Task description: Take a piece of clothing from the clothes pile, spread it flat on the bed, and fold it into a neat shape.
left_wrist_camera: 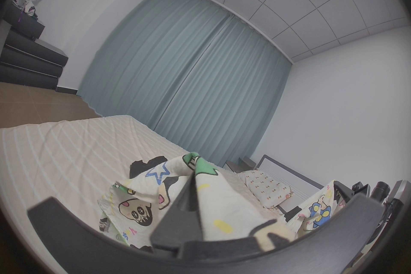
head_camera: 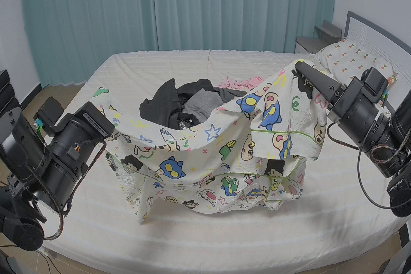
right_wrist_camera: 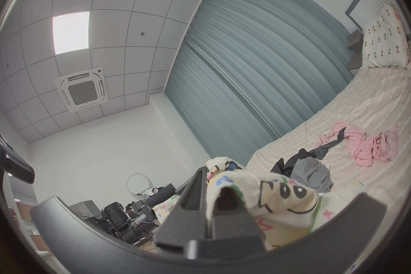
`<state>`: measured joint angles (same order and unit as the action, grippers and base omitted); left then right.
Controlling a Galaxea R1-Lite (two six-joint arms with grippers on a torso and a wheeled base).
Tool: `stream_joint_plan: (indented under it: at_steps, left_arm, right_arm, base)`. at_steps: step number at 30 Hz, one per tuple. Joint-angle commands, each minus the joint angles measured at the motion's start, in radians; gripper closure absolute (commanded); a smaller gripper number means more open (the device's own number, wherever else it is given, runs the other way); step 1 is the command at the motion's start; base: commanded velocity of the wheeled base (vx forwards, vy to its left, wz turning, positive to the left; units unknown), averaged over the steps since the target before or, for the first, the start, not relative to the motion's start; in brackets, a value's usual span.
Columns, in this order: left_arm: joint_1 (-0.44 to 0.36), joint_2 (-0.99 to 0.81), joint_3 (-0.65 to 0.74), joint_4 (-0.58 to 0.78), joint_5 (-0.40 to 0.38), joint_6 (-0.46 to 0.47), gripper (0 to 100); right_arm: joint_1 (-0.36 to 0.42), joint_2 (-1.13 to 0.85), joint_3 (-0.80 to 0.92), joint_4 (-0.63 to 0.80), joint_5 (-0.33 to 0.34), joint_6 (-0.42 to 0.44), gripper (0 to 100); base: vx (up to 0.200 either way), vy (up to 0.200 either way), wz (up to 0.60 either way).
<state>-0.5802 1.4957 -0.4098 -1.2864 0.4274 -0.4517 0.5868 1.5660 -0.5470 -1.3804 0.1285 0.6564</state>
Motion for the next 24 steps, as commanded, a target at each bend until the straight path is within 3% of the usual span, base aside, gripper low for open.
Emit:
stream_joint_plan:
  at_steps: [1, 4, 13, 24]
  left_arm:
    - [0.007, 0.0, -0.004, -0.001, 0.001, -0.001, 100]
    - [0.011, 0.0, -0.003, -0.001, 0.001, -0.001, 100]
    - [0.013, -0.017, 0.012, -0.001, 0.001, -0.002, 100]
    - [0.011, -0.057, 0.028, 0.001, 0.001, -0.001, 100]
  right_arm:
    - [0.001, 0.005, -0.004, 0.0, 0.0, 0.0, 100]
    - [0.01, 0.002, -0.004, 0.0, 0.002, 0.0, 100]
    - [0.024, -0.014, 0.019, -0.002, 0.0, -0.027, 100]
    - [0.031, -0.086, 0.085, 0.0, 0.051, -0.08, 100]
  base:
    - [0.0, 0.2, 0.0]
    - [0.0, 0.2, 0.0]
    - [0.0, 0.0, 0.0]
    - [-0.2, 0.0, 0.0]
